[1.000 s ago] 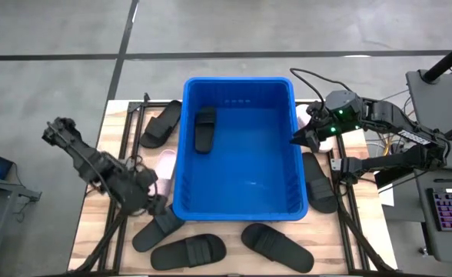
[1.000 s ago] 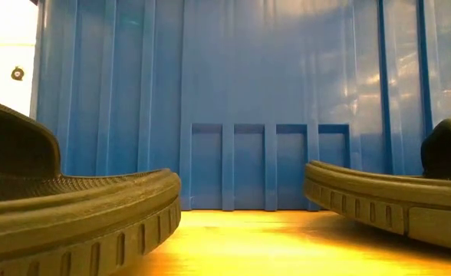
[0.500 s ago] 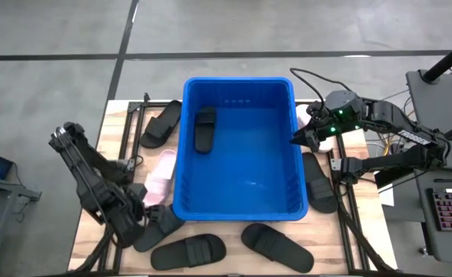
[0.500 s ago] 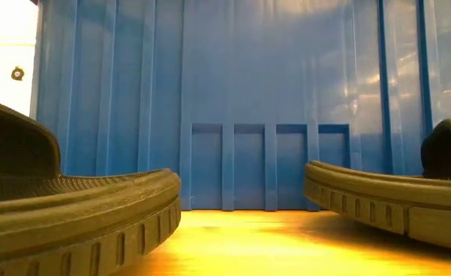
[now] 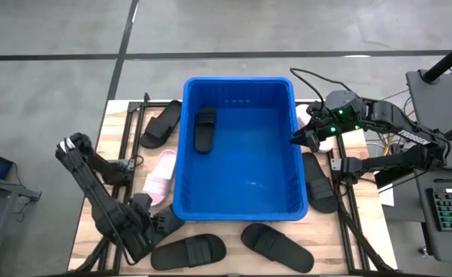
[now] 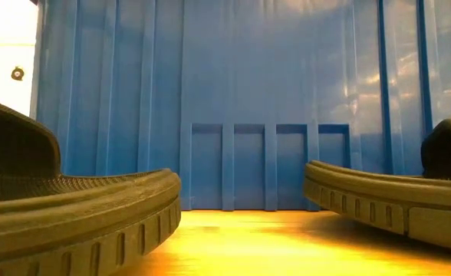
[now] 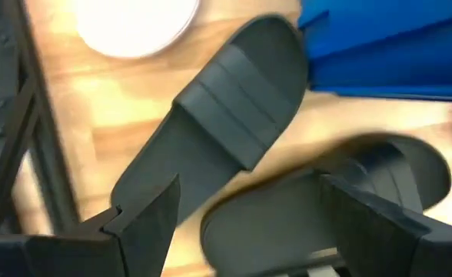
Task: Pick and place slides into bin
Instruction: Put the black slide into the blue bin
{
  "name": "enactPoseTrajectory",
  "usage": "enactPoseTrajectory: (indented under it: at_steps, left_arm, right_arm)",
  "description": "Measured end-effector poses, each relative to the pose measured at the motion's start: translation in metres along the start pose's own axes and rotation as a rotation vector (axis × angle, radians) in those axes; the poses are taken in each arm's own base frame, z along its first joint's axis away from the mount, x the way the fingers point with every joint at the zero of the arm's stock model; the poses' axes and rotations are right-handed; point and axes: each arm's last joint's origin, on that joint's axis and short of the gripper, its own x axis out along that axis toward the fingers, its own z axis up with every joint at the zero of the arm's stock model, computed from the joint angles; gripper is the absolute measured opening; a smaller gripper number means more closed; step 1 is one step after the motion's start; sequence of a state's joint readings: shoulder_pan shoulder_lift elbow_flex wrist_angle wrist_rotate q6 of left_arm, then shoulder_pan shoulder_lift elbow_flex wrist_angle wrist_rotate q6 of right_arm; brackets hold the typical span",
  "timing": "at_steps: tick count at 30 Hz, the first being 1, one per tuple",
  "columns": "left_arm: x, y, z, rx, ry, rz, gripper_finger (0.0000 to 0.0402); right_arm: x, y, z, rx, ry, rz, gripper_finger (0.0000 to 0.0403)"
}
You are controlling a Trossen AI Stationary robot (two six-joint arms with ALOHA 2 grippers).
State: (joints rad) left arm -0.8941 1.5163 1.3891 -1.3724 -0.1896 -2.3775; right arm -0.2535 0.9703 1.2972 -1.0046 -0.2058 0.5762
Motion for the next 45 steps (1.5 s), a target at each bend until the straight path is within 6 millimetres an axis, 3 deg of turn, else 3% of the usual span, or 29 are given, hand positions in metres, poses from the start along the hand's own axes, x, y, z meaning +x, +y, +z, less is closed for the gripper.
enactPoseTrajectory:
  at_steps: [8, 24, 29, 33, 45]
  left_arm:
    - [0.027, -0.003, -0.022, 0.056, -0.096, 0.051, 0.0293]
    - [0.058, 0.009, -0.053, 0.175, -0.189, 0.119, 0.0293]
    - [0.064, 0.002, -0.058, 0.178, -0.257, -0.016, 0.0293]
    - [0.064, -0.005, -0.057, 0.191, -0.458, -0.277, 0.0293]
    - [0.074, -0.004, -0.073, 0.193, -0.486, -0.373, 0.0293]
  right_arm:
    - [0.0, 0.0, 0.0, 0.062, 0.0, 0.001, 0.0224]
    - [0.0, 0.0, 0.0, 0.123, 0.001, 0.002, 0.0224]
    - [0.0, 0.0, 0.0, 0.123, 0.0, 0.002, 0.0224]
    - [0.0, 0.0, 0.0, 0.124, -0.001, 0.001, 0.0224]
    - [0.0, 0.0, 0.0, 0.131, -0.001, 0.002, 0.0224]
